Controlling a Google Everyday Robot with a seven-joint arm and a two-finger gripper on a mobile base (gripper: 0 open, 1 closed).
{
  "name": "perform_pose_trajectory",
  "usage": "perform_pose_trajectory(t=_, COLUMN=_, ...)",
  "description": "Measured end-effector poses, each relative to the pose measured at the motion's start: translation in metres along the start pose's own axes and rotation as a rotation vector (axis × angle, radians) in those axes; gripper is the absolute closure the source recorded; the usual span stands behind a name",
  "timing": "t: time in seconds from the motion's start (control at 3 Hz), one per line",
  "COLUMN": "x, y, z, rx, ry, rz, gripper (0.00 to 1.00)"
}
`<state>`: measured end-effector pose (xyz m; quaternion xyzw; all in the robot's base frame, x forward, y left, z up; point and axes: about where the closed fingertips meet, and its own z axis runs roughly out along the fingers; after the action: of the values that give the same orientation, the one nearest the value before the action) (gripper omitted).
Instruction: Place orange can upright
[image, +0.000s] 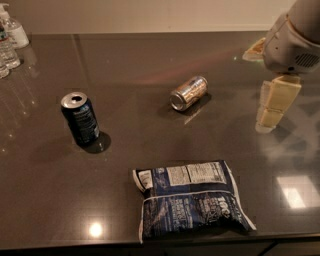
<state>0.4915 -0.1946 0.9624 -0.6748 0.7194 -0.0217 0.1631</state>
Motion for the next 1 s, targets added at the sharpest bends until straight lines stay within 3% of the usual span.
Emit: perform_pose_trajectory(t=1.0, x=-0.022, y=-0.078, z=0.053, rx=-0.057, ry=-0.074, rz=-0.202, gripper=0.0)
